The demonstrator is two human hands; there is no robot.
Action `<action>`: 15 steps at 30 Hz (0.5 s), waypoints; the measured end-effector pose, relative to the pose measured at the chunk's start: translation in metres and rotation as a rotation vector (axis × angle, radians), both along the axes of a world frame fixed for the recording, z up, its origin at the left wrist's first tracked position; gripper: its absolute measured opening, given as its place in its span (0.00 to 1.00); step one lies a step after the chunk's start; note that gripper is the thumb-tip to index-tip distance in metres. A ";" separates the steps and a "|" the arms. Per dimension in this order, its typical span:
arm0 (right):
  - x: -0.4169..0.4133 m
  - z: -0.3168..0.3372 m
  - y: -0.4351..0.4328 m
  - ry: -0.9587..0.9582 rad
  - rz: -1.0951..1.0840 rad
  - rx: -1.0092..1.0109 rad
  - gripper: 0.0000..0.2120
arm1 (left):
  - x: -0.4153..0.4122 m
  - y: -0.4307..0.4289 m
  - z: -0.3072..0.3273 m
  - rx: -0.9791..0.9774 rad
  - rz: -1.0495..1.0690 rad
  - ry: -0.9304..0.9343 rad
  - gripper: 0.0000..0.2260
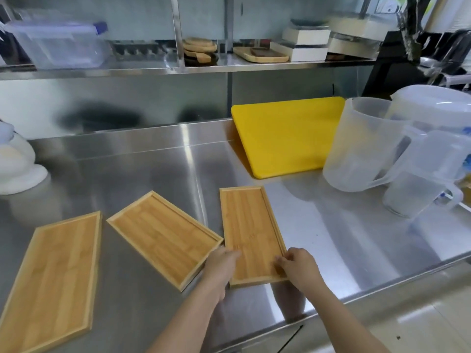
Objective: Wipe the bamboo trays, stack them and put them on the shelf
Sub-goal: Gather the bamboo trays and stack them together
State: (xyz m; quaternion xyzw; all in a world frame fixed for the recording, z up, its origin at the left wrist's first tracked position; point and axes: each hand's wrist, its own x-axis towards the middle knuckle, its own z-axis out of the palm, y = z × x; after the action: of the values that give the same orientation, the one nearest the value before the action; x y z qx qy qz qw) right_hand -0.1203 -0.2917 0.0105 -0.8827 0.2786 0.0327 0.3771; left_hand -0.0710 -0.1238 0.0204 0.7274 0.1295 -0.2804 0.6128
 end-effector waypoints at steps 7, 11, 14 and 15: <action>0.004 0.009 0.000 0.099 -0.251 0.388 0.16 | 0.012 -0.005 0.008 -0.033 0.111 0.151 0.18; 0.001 0.011 -0.001 0.134 -0.252 0.506 0.09 | 0.011 -0.004 0.007 0.039 0.053 0.094 0.23; 0.006 0.017 0.001 0.068 -0.177 0.307 0.11 | 0.008 -0.003 0.004 0.085 -0.059 0.009 0.17; 0.009 0.019 0.002 0.044 -0.152 0.234 0.14 | 0.008 -0.003 0.004 0.108 -0.068 -0.035 0.16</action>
State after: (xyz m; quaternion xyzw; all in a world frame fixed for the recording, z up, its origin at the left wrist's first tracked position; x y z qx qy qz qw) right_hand -0.1115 -0.2899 0.0298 -0.8082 0.3471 0.0558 0.4724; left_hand -0.0635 -0.1265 0.0241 0.7682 0.1090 -0.2806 0.5650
